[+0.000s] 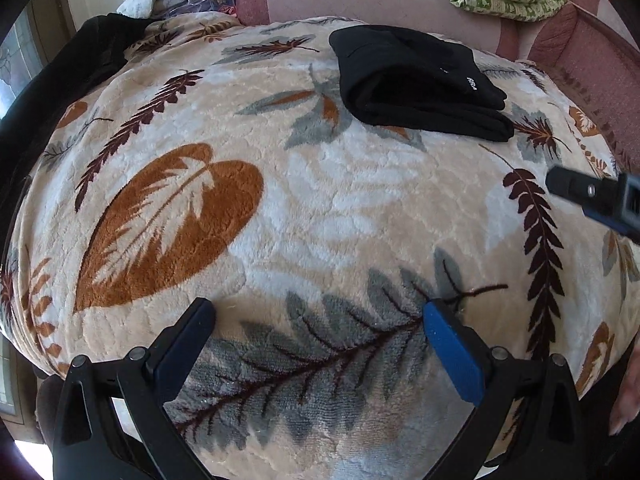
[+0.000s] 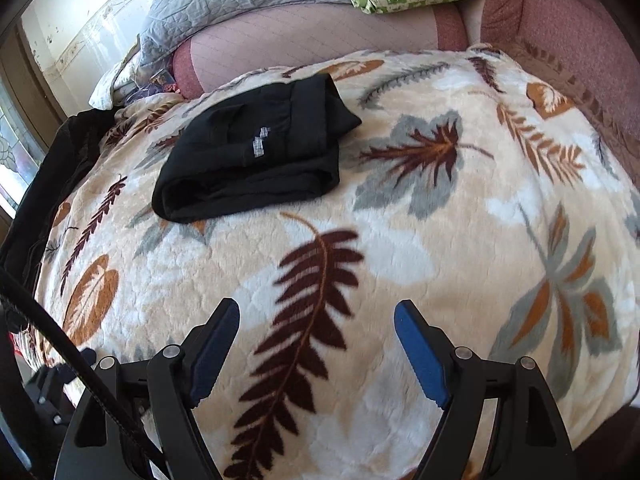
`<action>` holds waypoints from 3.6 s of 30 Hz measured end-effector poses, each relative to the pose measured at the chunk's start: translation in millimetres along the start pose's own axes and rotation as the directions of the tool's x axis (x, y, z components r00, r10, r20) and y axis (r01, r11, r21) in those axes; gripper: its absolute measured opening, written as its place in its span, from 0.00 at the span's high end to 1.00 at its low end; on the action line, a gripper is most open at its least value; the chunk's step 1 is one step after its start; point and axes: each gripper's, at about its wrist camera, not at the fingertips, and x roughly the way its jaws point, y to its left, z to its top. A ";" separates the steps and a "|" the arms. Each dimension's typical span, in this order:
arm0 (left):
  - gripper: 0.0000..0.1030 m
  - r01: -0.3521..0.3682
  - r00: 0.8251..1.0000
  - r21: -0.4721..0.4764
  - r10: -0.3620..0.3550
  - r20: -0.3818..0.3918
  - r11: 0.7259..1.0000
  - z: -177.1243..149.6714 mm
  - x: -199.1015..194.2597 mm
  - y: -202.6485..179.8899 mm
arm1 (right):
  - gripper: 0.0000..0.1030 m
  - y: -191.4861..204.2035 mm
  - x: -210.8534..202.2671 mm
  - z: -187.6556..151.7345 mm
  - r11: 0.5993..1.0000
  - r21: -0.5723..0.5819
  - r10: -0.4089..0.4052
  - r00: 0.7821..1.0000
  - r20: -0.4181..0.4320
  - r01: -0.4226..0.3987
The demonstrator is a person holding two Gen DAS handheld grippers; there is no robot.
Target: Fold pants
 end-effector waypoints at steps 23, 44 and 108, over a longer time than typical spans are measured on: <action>0.15 0.208 0.978 -0.095 -0.206 0.034 0.973 147.3 0.7 0.1 | 0.32 -65.0 96.9 171.9 0.930 0.169 0.324 0.945 0.034 -0.325; 0.14 0.169 0.986 -0.016 -0.168 0.003 0.986 169.6 17.4 -35.8 | 0.51 -60.7 133.7 159.7 0.853 0.225 0.504 0.856 -0.116 -0.471; 0.73 0.126 0.991 0.306 -0.130 -0.009 0.944 197.5 93.1 -162.8 | 0.89 -160.2 148.4 123.6 0.594 0.698 0.585 0.810 -0.034 -0.400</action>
